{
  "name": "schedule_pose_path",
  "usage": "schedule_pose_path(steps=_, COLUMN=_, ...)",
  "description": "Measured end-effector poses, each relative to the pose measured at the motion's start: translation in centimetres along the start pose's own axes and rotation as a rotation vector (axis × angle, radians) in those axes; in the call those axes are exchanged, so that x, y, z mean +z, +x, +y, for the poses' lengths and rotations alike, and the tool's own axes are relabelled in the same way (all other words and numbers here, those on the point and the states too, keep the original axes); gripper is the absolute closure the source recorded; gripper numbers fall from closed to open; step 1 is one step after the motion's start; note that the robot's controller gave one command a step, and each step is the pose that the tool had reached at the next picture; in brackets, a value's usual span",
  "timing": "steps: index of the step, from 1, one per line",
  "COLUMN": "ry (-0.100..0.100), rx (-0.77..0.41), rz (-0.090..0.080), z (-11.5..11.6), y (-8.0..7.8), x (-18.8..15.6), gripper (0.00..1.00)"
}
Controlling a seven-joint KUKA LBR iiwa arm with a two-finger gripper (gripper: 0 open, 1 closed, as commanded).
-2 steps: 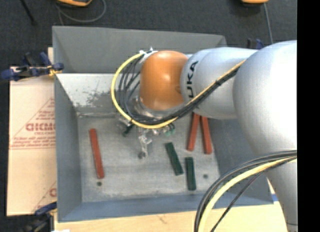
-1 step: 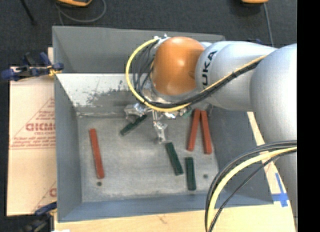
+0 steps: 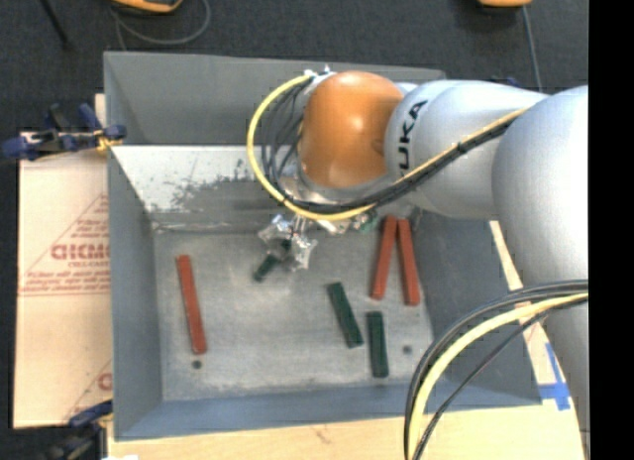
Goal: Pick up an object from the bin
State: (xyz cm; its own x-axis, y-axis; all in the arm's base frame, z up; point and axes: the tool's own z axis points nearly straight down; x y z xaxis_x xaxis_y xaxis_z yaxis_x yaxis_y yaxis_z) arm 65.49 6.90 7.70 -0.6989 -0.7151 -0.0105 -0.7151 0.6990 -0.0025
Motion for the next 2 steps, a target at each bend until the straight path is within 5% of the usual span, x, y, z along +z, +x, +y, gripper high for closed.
schedule_pose_path(steps=1, ry=-0.001, rx=0.001, rz=0.004, z=0.0, y=0.13, x=0.15, gripper=0.0)
schedule_pose_path(steps=2, ry=-0.002, rx=0.003, rz=0.005, z=0.02, y=0.15, x=0.17, gripper=1.0)
